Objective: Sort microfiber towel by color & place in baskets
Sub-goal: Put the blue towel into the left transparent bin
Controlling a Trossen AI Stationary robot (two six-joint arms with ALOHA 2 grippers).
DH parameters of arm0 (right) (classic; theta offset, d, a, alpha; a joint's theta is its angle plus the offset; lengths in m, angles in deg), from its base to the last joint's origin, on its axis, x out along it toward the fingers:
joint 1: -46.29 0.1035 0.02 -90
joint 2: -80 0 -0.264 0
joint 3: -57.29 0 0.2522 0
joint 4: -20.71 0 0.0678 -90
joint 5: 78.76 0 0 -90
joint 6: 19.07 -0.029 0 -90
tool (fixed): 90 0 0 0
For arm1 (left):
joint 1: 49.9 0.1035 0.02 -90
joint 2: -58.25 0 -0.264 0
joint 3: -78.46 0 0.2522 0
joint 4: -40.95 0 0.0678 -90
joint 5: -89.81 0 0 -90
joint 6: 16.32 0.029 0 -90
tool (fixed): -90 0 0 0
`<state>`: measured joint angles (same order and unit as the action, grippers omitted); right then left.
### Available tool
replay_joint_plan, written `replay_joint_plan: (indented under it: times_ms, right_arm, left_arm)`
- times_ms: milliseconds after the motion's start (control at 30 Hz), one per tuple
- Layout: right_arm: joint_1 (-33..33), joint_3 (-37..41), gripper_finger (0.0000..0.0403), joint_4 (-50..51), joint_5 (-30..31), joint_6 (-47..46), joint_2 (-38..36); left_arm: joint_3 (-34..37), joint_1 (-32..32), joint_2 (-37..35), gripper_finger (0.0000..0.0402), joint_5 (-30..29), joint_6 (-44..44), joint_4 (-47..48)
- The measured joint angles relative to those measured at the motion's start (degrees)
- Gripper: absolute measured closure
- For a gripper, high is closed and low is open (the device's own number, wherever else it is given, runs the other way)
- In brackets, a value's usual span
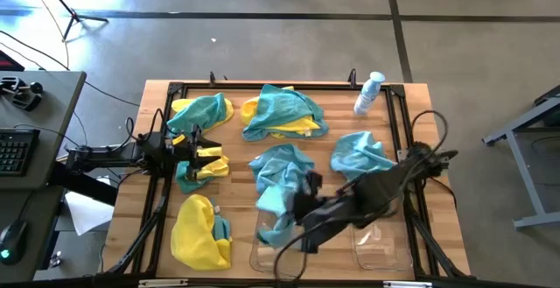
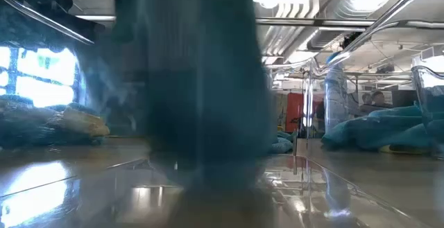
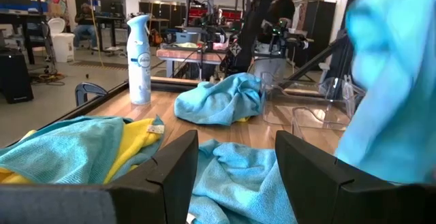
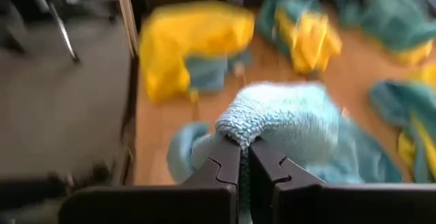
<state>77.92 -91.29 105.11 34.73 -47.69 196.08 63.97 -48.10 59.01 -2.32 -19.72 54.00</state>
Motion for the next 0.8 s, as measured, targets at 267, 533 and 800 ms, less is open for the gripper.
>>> replay_joint_plan:
  times_ms: [267,533,800]
  right_arm:
    - [-1.6,0.0,0.0403,1.5,-4.2,-1.0,8.0]
    - [-3.7,0.0,0.0403,1.4,-9.7,0.2,16.4]
    - [-4.0,0.0,0.0403,0.1,-11.1,1.9,23.1]
  left_arm:
    - [0.0,0.0,0.0,0.0216,0.0,0.0,0.0]
    - [0.0,0.0,0.0,0.0216,0.0,0.0,0.0]
    - [0.0,0.0,0.0,0.0216,0.0,0.0,0.0]
